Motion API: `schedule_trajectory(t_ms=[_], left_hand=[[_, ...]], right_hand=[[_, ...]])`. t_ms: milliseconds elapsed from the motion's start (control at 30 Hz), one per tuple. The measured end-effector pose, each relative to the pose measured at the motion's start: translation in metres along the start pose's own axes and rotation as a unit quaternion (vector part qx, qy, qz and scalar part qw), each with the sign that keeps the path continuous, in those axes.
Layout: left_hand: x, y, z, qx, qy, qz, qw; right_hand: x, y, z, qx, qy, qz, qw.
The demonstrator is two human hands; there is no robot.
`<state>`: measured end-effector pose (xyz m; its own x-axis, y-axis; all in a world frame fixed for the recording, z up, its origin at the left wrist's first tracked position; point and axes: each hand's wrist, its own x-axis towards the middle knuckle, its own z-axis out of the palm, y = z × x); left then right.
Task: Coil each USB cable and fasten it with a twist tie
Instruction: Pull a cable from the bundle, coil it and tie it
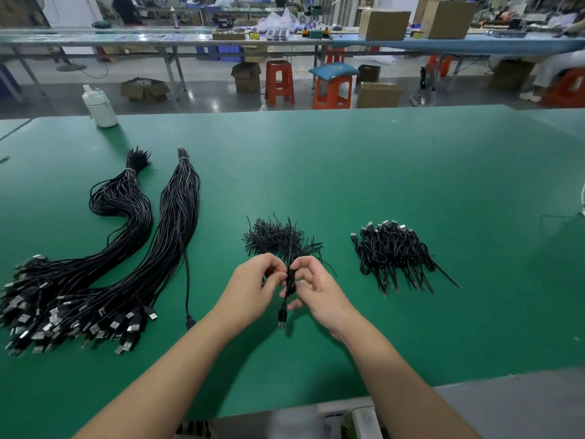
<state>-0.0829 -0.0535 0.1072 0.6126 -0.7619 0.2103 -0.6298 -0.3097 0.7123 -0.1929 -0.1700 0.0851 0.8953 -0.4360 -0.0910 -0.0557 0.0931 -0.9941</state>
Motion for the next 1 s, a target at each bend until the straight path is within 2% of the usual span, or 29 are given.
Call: schedule_trajectory(t_ms=[333, 533, 667, 767, 867, 1000], left_hand=[[0.004, -0.010, -0.003, -0.023, -0.038, -0.035, 0.998], [0.001, -0.006, -0.002, -0.032, -0.027, -0.041, 0.998], [-0.006, 0.001, 0.003, -0.008, 0.010, -0.005, 1.000], [-0.010, 0.004, 0.008, 0.075, 0.053, 0.056, 0.994], [-0.013, 0.006, 0.010, 0.137, 0.092, 0.138, 0.977], [-0.011, 0.002, 0.007, 0.135, 0.088, 0.184, 0.970]], right_hand=[[0.000, 0.001, 0.004, -0.041, -0.001, -0.025, 0.999], [0.001, 0.000, 0.006, -0.005, 0.030, -0.011, 0.999], [-0.001, -0.001, 0.005, -0.066, 0.074, 0.006, 0.995], [-0.001, -0.001, 0.003, -0.102, 0.103, 0.016, 0.989], [-0.002, -0.003, 0.008, -0.033, 0.077, 0.033, 0.996], [-0.002, -0.006, 0.010, 0.070, 0.045, 0.093, 0.992]])
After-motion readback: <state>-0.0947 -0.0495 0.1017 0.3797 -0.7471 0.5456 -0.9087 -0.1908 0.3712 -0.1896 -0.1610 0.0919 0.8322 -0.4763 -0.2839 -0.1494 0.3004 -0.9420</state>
